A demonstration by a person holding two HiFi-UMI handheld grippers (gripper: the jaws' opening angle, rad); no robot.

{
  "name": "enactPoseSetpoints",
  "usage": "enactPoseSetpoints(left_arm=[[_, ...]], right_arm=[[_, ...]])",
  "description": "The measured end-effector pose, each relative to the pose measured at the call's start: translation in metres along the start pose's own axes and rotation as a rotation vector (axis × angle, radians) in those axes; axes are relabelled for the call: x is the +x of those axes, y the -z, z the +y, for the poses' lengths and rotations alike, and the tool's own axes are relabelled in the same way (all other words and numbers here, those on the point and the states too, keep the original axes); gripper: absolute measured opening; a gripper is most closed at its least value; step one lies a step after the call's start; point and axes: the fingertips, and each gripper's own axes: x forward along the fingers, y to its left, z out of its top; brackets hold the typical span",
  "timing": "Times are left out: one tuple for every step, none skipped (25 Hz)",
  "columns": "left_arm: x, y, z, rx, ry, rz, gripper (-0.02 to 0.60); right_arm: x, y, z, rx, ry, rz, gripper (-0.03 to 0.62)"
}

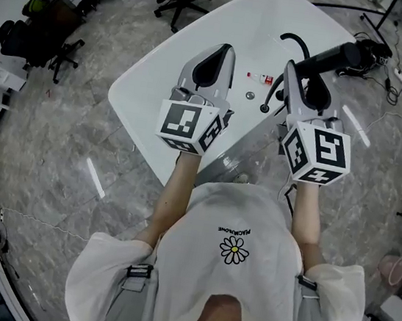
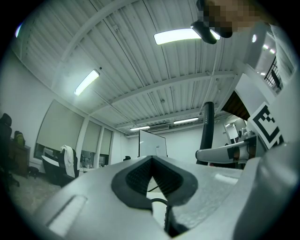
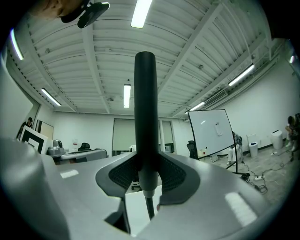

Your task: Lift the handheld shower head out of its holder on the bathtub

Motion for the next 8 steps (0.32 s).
enactPoseSetpoints(left_arm=[[0.0002, -0.0007, 0.0003, 0.000, -0.001, -0.001, 0.000], [0.0004, -0.0018, 0.0011, -0.001, -0.002, -0.002, 0.000], [0.0004, -0.0028, 0.0020, -0.001, -0.003, -0.003, 0.000], [0.0002, -0.0036, 0.0027, -0.002, -0.004, -0.004, 0.000], [-0.0001, -0.0040, 0.0032, -0.003, -0.004, -0.005, 0.000], [-0.0005, -0.0042, 0.0035, -0.003, -0.005, -0.005, 0.000], [-0.0008, -0.0043, 0.0037, -0.004, -0.005, -0.006, 0.000], [-0.0011, -0.0043, 0.0039, -0.004, -0.006, -0.006, 0.000]], right_arm=[[0.0002, -0.0004, 0.0000, -0.001, -0.001, 0.000, 0.152], [0.0006, -0.0010, 0.0002, -0.001, -0.001, 0.000, 0.152], [0.0010, -0.0017, 0.0005, -0.001, -0.002, 0.000, 0.152], [0.0011, -0.0021, 0.0009, -0.002, -0.003, 0.000, 0.152], [0.0011, -0.0023, 0.0013, -0.002, -0.004, -0.001, 0.152], [0.0010, -0.0024, 0.0016, -0.003, -0.005, -0.001, 0.152], [0.0008, -0.0025, 0.0018, -0.004, -0.006, -0.002, 0.152], [0.0007, -0.0025, 0.0020, -0.005, -0.007, -0.002, 0.152]])
